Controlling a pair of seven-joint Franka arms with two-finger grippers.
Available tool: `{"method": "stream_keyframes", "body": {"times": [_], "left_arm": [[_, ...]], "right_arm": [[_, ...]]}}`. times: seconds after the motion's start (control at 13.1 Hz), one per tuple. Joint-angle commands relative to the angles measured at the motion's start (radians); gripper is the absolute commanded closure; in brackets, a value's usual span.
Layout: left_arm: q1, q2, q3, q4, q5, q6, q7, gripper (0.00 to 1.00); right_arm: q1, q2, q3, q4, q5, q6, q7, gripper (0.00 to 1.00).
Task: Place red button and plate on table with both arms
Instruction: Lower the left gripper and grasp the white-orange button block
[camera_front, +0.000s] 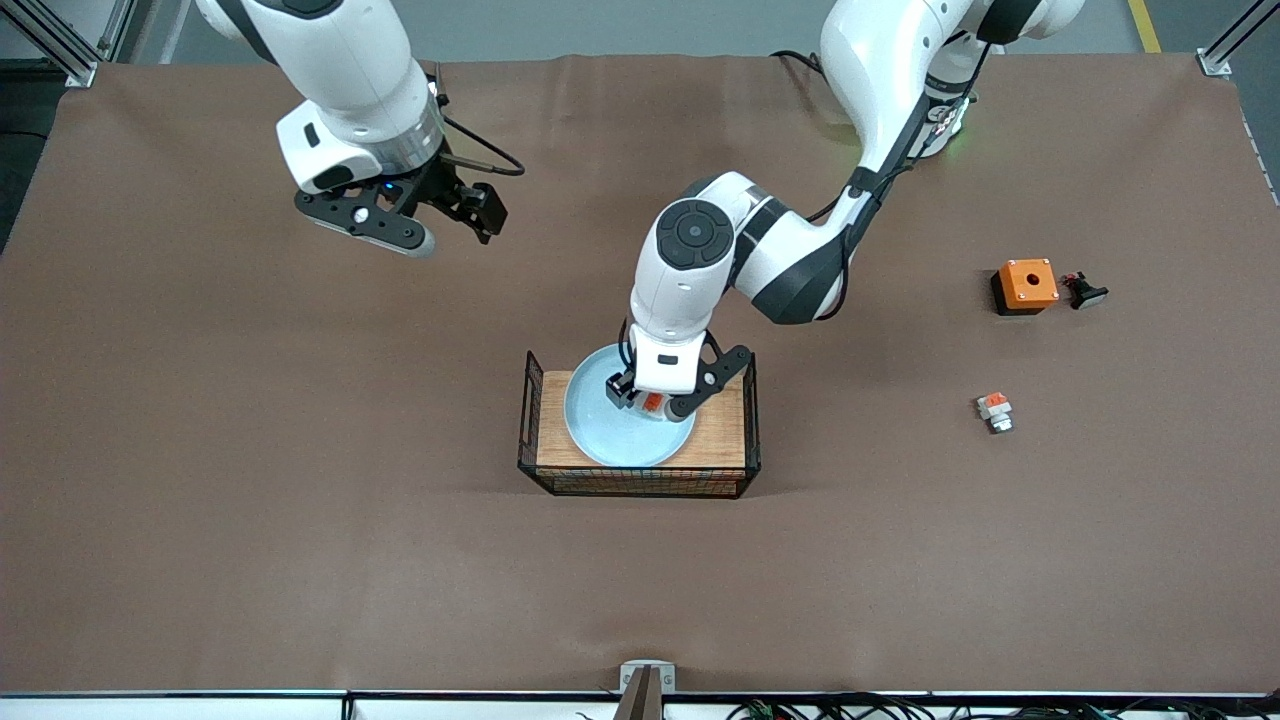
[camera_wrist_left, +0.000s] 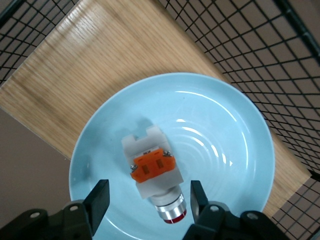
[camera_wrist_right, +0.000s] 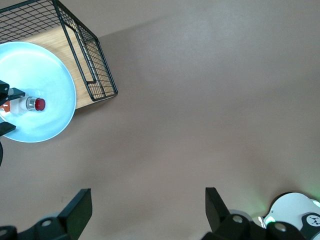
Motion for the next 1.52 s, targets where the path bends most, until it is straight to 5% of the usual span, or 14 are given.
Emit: {"method": "stream_keyframes", "body": {"times": [0.0,0.46,0.84,1.22,1.45], "left_arm": [[-0.009,0.029,0.015,0.029,0.005,0.059,-0.057,0.26],[-0.012,0.046,0.035,0.024,0.005,0.07,-0.062,0.33],[-0.021,0.036,0.035,0.024,0.005,0.024,-0.06,0.96],[-0.009,-0.088,0.038,0.024,0.011,-0.14,-0.05,0.99],[-0.004,-0.205,0.035,0.018,0.12,-0.253,-0.042,0.99]], "right_arm": [[-0.004,0.018,-0.011,0.013,-0.03,-0.002,0.025,0.0],[0.016,0.043,-0.009,0.01,-0.088,0.002,0.013,0.01],[0.013,0.043,-0.009,0.019,-0.087,0.001,-0.005,0.01],[0.021,0.046,-0.011,0.012,-0.084,0.001,0.01,0.01],[0.047,0.065,-0.009,0.004,-0.073,0.004,0.089,0.05]]}}
